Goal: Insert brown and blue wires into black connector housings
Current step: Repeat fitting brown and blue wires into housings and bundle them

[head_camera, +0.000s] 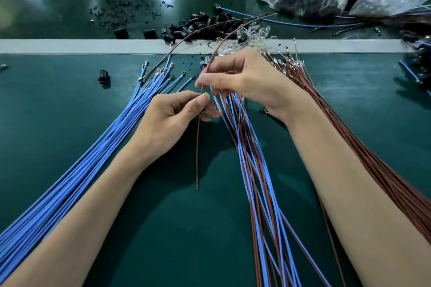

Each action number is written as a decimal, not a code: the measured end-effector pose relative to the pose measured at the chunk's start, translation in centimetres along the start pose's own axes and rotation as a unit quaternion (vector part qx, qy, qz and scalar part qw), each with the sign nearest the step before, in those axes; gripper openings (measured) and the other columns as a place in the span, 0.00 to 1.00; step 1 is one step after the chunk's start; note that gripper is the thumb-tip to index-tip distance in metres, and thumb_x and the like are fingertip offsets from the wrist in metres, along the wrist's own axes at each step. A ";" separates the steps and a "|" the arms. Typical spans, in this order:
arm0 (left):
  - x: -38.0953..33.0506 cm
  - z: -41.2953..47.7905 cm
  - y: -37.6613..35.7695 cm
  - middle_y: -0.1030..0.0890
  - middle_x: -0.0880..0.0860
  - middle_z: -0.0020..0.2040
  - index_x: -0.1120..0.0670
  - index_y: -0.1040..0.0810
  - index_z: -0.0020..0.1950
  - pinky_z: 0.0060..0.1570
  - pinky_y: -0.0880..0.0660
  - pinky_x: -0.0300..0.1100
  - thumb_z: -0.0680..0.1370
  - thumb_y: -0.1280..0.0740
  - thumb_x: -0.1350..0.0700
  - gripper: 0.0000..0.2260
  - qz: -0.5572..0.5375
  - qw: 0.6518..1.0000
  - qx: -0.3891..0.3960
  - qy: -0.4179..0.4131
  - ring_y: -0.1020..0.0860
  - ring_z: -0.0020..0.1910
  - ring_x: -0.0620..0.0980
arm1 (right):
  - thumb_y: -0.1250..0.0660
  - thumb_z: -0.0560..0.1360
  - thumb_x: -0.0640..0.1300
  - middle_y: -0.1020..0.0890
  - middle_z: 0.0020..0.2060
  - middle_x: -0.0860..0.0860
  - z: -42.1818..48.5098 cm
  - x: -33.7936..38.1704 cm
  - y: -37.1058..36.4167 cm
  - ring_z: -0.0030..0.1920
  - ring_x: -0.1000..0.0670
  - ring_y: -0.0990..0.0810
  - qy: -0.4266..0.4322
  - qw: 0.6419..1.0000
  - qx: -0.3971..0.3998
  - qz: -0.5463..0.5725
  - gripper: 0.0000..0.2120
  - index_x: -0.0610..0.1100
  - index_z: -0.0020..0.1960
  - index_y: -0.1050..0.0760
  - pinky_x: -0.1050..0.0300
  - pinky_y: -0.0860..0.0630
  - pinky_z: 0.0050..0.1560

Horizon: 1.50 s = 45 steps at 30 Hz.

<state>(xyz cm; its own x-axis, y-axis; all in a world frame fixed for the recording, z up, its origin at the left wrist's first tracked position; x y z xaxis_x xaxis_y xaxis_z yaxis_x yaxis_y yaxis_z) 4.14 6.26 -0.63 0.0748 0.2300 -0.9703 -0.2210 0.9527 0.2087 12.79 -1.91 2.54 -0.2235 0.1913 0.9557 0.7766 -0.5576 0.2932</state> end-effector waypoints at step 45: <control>-1.3 -0.8 -1.4 0.24 0.52 0.36 0.63 0.27 0.43 0.42 0.31 0.48 0.83 0.50 0.50 0.21 0.273 0.955 0.028 -0.112 0.26 0.36 0.55 | 0.36 0.78 0.38 0.18 0.29 0.51 0.4 -0.9 1.0 0.28 0.56 0.20 -0.002 0.995 -0.072 0.062 0.08 0.38 0.41 0.23 0.66 0.23 0.32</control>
<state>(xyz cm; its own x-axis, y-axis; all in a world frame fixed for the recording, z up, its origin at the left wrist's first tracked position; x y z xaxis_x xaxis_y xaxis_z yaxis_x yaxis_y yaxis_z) 3.60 4.43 0.21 0.1705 0.7258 -0.6664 -0.2340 0.6868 0.6882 14.00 -2.32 1.94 -0.1284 0.1160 0.9849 0.7060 -0.6868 0.1730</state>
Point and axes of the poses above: each hand's wrist, its own z-axis towards the middle knuckle, its own y-axis out of the back of the hand, x = y × z, the point moved 8 cm from there along z, towards the middle knuckle
